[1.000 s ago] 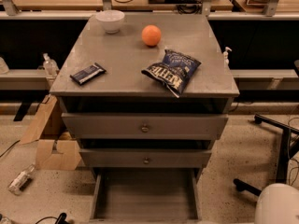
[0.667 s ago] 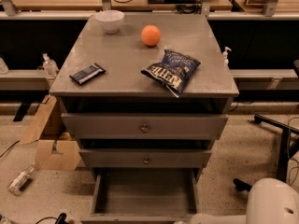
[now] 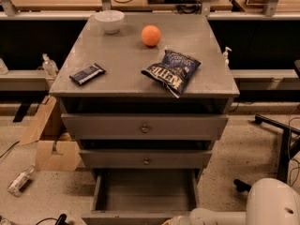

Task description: Close bottom drawer

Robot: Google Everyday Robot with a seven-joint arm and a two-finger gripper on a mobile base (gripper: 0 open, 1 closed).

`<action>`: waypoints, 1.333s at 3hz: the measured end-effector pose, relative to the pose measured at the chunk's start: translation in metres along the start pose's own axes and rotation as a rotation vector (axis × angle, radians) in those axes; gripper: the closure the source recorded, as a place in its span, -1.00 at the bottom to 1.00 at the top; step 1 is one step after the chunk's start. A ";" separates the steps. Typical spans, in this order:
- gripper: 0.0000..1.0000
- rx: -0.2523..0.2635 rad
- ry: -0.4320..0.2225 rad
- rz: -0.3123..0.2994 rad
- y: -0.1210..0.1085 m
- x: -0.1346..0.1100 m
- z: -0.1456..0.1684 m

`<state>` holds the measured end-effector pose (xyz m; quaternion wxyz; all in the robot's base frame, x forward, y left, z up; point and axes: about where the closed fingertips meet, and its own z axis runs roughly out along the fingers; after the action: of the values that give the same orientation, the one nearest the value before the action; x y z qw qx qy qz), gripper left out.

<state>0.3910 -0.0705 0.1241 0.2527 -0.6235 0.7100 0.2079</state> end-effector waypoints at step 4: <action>1.00 0.004 0.005 -0.006 -0.049 0.002 0.005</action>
Offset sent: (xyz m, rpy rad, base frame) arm 0.2269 -0.0200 0.0078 -0.0368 -0.0571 0.0153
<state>0.4397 -0.0752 0.1201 0.2529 -0.6256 0.7093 0.2040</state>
